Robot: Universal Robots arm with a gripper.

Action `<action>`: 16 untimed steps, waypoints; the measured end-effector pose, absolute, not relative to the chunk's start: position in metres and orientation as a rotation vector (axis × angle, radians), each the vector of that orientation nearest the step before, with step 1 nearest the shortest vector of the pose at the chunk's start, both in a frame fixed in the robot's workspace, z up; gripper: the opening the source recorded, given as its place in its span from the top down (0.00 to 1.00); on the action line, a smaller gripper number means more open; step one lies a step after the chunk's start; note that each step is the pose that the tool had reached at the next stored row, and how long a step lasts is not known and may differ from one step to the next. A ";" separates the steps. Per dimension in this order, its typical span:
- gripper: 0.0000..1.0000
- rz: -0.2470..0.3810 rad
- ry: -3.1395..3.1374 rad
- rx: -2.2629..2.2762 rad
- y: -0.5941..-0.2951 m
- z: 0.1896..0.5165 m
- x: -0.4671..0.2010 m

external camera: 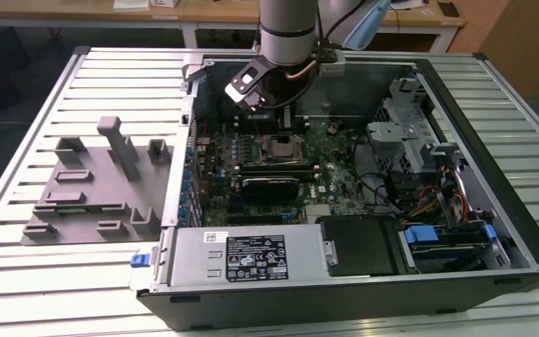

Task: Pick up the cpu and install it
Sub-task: 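Close the cpu cover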

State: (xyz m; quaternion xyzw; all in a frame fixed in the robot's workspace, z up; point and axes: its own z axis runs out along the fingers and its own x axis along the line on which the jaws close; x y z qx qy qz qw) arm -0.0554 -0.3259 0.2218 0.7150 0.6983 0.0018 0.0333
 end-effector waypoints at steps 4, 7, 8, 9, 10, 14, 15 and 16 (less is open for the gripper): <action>0.89 0.006 2.149 2.200 -0.326 0.222 -0.056; 0.89 0.007 2.170 2.179 -0.326 0.222 -0.055; 0.89 0.007 2.185 2.164 -0.326 0.222 -0.055; 0.89 0.008 2.203 2.145 -0.326 0.222 -0.055; 0.89 0.009 2.222 2.126 -0.326 0.222 -0.056; 0.89 0.013 2.299 2.043 -0.326 0.222 -0.056; 0.89 0.014 2.317 2.022 -0.326 0.222 -0.055; 0.89 0.014 2.335 2.002 -0.326 0.222 -0.055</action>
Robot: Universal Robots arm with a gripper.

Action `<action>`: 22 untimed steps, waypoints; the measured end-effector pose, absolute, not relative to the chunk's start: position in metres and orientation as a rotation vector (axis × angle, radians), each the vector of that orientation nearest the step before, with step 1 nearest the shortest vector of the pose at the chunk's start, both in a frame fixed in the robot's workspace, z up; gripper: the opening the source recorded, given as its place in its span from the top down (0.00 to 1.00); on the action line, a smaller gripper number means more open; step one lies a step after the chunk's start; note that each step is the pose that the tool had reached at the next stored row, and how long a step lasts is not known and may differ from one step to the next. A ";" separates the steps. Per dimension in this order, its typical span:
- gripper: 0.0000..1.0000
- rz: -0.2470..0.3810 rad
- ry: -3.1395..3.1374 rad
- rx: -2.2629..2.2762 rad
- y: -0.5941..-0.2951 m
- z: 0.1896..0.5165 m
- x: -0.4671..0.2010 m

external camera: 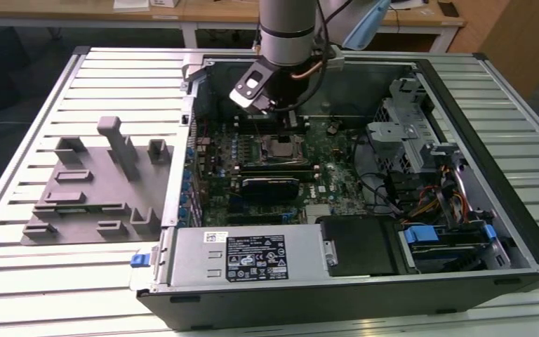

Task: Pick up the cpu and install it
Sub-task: 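Close the cpu cover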

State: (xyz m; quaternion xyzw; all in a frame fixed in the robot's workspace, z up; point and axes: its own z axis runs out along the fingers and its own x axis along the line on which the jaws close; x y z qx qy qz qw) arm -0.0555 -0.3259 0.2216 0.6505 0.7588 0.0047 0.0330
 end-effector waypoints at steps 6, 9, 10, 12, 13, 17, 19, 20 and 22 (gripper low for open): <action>0.89 0.019 2.441 1.871 -0.326 0.221 -0.056; 0.89 0.020 2.490 1.804 -0.326 0.221 -0.056; 0.89 0.020 2.506 1.781 -0.326 0.221 -0.056; 0.89 0.021 2.539 1.733 -0.326 0.221 -0.056; 0.89 0.021 2.554 1.711 -0.326 0.221 -0.056; 0.89 0.024 2.614 1.618 -0.326 0.221 -0.056; 0.89 0.026 2.645 1.568 -0.326 0.221 -0.056; 0.89 0.027 2.659 1.545 -0.326 0.221 -0.056; 0.89 0.029 2.686 1.497 -0.326 0.221 -0.056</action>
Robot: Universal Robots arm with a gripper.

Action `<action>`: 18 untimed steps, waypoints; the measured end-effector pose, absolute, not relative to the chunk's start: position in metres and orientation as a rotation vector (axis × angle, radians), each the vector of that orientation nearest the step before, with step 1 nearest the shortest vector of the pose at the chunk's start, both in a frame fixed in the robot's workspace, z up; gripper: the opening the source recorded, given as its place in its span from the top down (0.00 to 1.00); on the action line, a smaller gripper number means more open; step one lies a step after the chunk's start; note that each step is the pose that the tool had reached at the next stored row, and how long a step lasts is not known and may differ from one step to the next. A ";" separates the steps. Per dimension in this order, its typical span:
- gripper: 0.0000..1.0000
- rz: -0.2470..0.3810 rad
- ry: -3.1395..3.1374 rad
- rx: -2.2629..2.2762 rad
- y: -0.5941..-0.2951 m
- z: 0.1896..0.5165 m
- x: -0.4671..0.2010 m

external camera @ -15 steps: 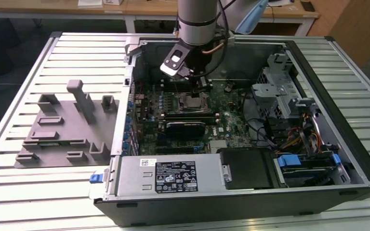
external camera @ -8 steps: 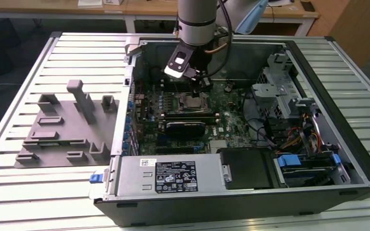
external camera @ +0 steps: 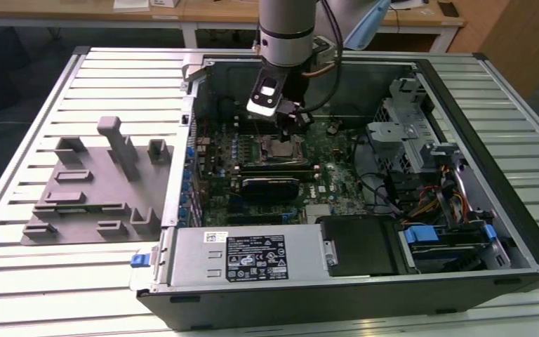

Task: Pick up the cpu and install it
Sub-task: 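Close the cpu cover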

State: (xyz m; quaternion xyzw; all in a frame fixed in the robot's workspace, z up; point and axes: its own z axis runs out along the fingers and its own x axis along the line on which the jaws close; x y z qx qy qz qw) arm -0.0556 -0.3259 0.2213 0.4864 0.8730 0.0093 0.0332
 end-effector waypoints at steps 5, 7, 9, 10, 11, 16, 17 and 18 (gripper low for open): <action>0.89 0.033 2.753 1.373 -0.326 0.221 -0.056; 0.89 0.035 2.777 1.323 -0.326 0.221 -0.056; 0.89 0.037 2.801 1.273 -0.326 0.221 -0.056; 0.89 0.038 2.813 1.248 -0.326 0.221 -0.056; 0.89 0.039 2.824 1.223 -0.326 0.221 -0.056; 0.89 0.043 2.878 1.093 -0.326 0.221 -0.056; 0.89 0.044 2.888 1.067 -0.326 0.221 -0.056; 0.89 0.045 2.898 1.041 -0.326 0.221 -0.056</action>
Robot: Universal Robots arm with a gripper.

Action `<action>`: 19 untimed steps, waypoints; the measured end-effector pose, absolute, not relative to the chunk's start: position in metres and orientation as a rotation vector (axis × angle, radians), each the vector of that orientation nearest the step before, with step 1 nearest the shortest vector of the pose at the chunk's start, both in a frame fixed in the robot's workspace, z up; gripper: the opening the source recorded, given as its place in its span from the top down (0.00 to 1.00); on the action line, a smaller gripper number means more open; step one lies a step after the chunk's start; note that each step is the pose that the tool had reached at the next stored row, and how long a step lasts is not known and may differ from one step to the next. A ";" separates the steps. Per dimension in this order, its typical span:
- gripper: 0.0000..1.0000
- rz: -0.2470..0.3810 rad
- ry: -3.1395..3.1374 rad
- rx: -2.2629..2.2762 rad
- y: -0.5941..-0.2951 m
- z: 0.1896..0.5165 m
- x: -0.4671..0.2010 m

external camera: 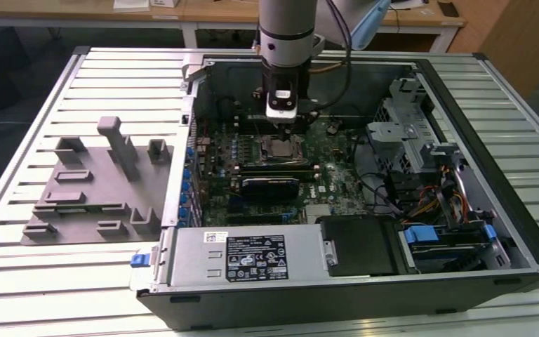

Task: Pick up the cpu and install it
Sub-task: 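Close the cpu cover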

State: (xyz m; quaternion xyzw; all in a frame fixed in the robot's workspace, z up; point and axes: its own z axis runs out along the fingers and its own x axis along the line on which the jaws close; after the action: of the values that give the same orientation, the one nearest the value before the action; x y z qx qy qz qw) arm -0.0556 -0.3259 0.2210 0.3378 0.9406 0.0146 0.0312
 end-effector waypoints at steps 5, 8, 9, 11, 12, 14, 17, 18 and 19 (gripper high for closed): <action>0.89 0.046 2.942 0.908 -0.326 0.221 -0.056; 0.89 0.044 2.967 0.826 -0.326 0.221 -0.056; 0.89 0.044 2.974 0.799 -0.326 0.220 -0.056; 0.89 0.042 2.995 0.718 -0.326 0.220 -0.056; 0.89 0.042 3.001 0.691 -0.326 0.220 -0.056; 0.89 0.039 3.019 0.608 -0.326 0.220 -0.056; 0.89 0.032 3.034 0.532 -0.326 0.219 -0.056; 0.89 0.028 3.038 0.508 -0.326 0.219 -0.056; 0.89 0.024 3.042 0.484 -0.326 0.219 -0.056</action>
State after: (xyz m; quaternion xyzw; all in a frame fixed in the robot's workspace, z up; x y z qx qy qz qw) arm -0.0555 -0.3259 0.2193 0.1572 0.9871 0.0078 0.0306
